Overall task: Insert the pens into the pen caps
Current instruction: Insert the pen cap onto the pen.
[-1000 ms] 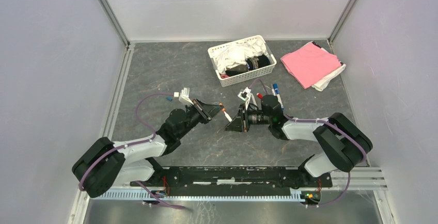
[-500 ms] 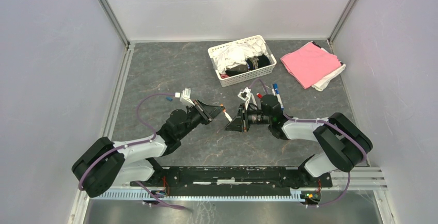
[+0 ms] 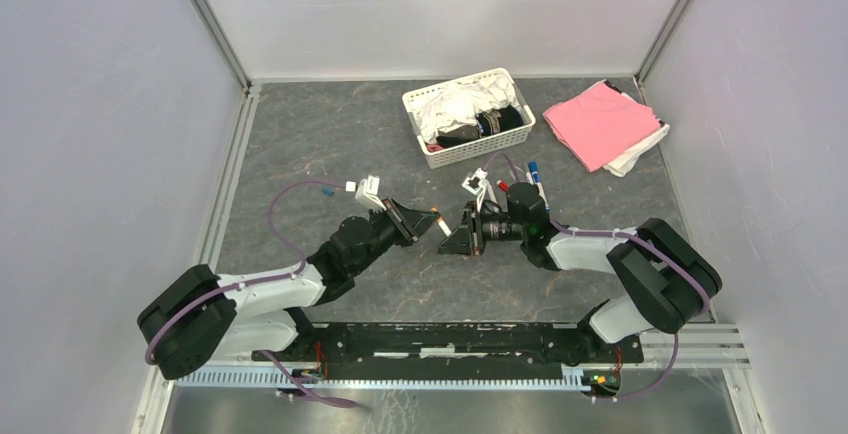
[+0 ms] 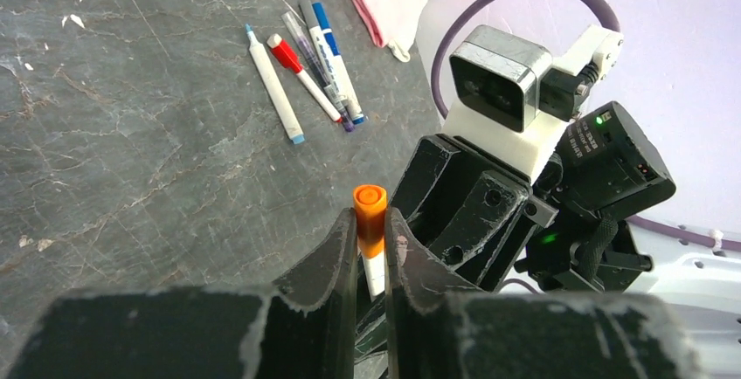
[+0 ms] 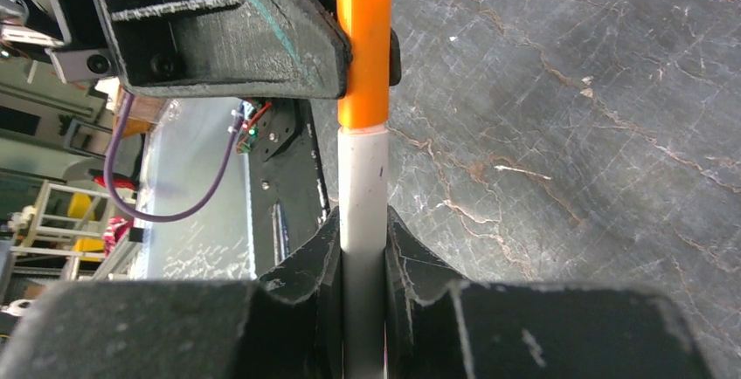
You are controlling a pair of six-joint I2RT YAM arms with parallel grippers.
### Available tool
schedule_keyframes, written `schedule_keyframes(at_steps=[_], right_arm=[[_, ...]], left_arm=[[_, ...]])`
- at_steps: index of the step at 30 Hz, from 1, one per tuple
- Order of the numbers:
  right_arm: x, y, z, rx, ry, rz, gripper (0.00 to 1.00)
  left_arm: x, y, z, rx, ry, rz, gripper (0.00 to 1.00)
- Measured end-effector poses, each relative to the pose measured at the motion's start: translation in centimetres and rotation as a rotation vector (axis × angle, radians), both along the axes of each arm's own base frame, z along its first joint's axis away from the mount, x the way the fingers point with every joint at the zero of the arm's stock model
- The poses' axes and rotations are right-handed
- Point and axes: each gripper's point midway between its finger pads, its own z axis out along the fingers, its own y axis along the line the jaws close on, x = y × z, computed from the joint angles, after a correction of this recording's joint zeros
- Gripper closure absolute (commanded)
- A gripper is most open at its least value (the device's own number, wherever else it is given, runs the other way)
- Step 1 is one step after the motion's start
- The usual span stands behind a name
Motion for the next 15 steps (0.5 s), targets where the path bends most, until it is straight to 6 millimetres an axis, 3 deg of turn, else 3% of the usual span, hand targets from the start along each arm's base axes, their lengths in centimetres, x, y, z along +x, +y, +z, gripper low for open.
schedule_keyframes(at_steps=[7,15], right_arm=[[-0.6,-0.2,0.7,0.046,0.035,0.017,1.00],[-1.0,-0.2,2.2,0.102,-0.011,0.059,1.00]], left_arm=[[-0.3,-0.6,0.7,0.020,-0.053,-0.001,0.94],[-1.1,-1.1,2.3,-0.011,-0.104,-0.026,0.65]])
